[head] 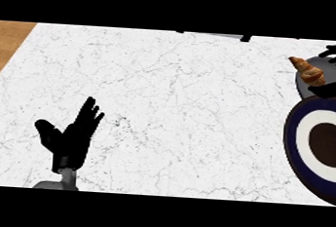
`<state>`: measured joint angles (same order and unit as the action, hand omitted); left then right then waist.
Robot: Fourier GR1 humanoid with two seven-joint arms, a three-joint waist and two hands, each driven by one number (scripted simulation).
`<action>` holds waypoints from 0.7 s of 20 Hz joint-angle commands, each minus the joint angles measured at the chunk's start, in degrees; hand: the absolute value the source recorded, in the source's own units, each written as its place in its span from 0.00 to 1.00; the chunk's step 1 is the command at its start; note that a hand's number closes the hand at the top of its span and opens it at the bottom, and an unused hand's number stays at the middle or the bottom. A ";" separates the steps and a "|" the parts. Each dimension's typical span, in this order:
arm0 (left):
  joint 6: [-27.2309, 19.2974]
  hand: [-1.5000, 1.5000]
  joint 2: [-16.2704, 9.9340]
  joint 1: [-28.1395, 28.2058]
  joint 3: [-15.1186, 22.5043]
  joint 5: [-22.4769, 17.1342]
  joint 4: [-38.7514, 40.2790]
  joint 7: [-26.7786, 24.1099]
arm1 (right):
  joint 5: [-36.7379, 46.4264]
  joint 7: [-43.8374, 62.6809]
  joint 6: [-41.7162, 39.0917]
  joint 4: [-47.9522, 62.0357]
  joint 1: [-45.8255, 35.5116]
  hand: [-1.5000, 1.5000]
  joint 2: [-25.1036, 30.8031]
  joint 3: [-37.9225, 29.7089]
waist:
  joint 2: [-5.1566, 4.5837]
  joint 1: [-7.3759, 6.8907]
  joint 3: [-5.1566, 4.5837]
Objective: Pick the croissant from the plate and place it in the pan
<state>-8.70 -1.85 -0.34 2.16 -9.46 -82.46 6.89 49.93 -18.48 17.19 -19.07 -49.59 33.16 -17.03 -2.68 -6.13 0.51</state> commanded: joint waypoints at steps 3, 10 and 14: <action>-0.06 0.50 0.55 0.54 0.72 0.58 0.80 -0.58 | -2.40 -6.96 3.14 3.77 -0.36 0.00 -0.71 -2.95 | -0.57 -0.59 0.13; -0.08 0.50 -0.71 0.06 -0.67 -0.22 0.13 1.24 | -17.55 -15.71 -12.05 6.26 -3.93 0.00 -0.34 -15.94 | -0.12 0.65 0.26; -0.64 0.50 0.82 0.86 0.28 0.27 0.67 -0.01 | -22.45 -16.15 -21.71 8.91 -4.80 0.00 3.24 -20.50 | 0.17 1.51 0.04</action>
<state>-9.10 -1.92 0.16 2.11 -9.40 -82.97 7.83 32.43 -33.22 2.81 -12.13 -53.42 34.16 -32.99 -2.48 -5.25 0.73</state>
